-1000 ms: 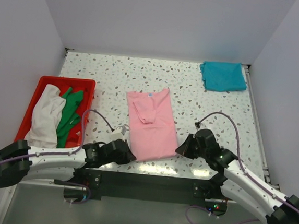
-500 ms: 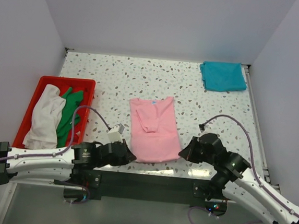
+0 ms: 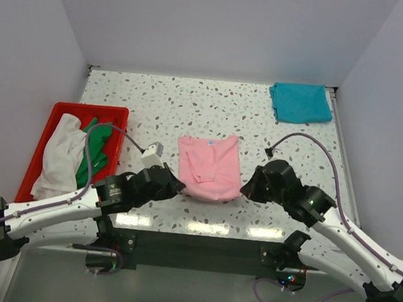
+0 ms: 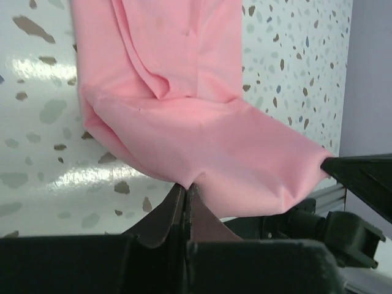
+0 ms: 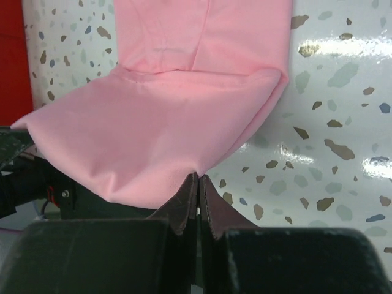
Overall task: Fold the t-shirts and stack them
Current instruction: Fold the tshirt
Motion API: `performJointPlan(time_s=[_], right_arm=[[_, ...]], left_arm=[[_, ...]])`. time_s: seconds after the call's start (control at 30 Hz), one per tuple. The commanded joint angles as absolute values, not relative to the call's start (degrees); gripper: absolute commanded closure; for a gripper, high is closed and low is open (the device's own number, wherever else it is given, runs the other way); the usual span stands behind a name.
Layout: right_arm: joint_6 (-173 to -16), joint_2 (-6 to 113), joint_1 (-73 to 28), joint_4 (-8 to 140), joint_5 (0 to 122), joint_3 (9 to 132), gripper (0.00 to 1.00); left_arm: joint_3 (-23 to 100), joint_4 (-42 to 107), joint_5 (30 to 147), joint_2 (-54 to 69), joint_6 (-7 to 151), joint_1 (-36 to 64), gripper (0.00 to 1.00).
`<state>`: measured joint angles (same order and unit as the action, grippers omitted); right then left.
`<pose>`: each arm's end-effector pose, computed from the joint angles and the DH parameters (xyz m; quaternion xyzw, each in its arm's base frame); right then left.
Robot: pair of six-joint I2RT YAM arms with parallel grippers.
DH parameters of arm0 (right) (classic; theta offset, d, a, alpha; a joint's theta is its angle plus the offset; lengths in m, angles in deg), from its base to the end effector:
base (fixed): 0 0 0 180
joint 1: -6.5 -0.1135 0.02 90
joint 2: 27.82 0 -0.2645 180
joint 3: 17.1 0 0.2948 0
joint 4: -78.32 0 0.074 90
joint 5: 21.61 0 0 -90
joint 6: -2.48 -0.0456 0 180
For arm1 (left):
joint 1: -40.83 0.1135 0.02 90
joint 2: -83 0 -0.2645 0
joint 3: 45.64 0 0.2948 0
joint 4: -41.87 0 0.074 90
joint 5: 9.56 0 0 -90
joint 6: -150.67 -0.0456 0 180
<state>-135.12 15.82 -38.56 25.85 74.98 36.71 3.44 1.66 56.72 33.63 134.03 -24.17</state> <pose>0.1499 0.1428 0.2678 0.0435 0.9124 0.2557 0.3168 0.1141 -0.2012 0.2376 -0.1506 0.8801 -0.3166 0.3201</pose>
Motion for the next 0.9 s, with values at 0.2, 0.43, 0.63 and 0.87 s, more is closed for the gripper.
performJointPlan(time_s=[0.2, 0.43, 0.63, 0.87], right_arm=[[-126.6, 31.2, -27.5, 34.1, 70.8, 50.4, 1.0], [-123.1, 48.4, -17.2, 40.1, 62.0, 60.2, 1.0], [-121.8, 68.9, -12.3, 42.8, 56.9, 76.1, 1.0], [-122.6, 93.3, -9.5, 40.3, 52.1, 101.1, 1.0]], left_arm=[[13.3, 11.6, 66.6, 22.2, 118.7, -7.3, 1.0], [19.9, 19.1, 74.8, 11.0, 114.9, 5.1, 1.0], [27.5, 24.8, 80.1, -3.0, 113.1, 15.2, 1.0], [40.3, 31.4, 86.8, -23.5, 112.0, 23.0, 1.0]])
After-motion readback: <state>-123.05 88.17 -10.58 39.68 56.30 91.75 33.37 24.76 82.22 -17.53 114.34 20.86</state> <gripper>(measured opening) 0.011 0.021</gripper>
